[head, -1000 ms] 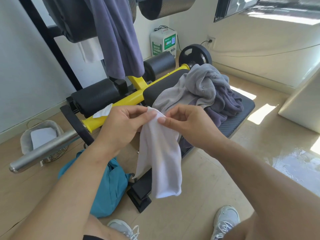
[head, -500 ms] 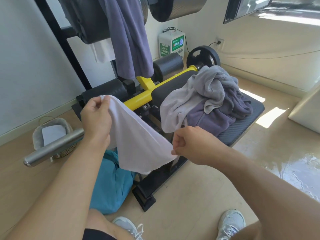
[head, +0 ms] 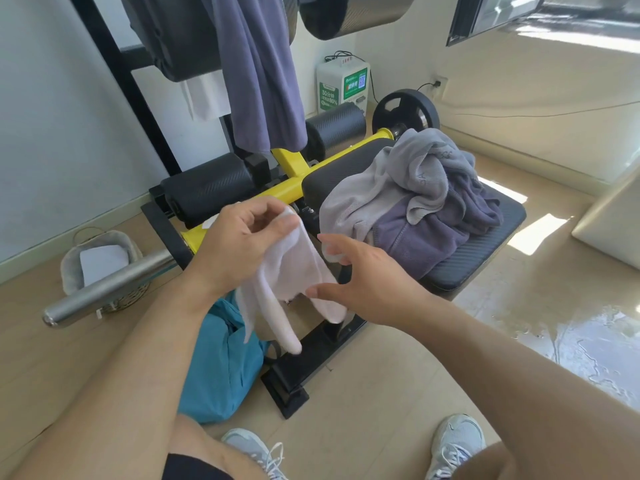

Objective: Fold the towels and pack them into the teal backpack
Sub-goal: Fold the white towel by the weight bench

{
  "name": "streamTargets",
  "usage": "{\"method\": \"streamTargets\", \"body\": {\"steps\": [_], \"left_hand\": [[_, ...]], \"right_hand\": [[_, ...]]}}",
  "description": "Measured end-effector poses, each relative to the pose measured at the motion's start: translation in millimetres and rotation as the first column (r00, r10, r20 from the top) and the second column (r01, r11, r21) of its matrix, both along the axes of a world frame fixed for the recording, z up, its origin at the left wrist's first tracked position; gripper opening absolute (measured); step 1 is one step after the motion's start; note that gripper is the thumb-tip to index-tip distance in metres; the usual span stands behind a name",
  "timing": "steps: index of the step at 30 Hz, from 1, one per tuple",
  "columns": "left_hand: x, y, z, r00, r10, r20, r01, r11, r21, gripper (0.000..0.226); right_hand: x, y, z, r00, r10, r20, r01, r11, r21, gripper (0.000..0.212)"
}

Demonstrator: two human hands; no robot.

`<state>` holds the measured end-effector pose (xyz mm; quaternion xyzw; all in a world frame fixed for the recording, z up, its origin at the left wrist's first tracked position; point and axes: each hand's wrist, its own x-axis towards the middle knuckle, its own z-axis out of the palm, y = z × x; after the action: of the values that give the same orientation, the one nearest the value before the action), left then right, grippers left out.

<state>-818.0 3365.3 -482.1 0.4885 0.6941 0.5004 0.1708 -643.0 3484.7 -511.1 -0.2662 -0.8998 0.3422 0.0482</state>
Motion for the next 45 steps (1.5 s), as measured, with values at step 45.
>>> {"method": "streamTargets", "body": {"steps": [45], "left_hand": [[-1, 14, -16, 0.854, 0.508, 0.116, -0.507, 0.861, -0.037, 0.013]], "right_hand": [[19, 15, 35, 0.868, -0.462, -0.182, 0.321, 0.802, -0.503, 0.028]]}}
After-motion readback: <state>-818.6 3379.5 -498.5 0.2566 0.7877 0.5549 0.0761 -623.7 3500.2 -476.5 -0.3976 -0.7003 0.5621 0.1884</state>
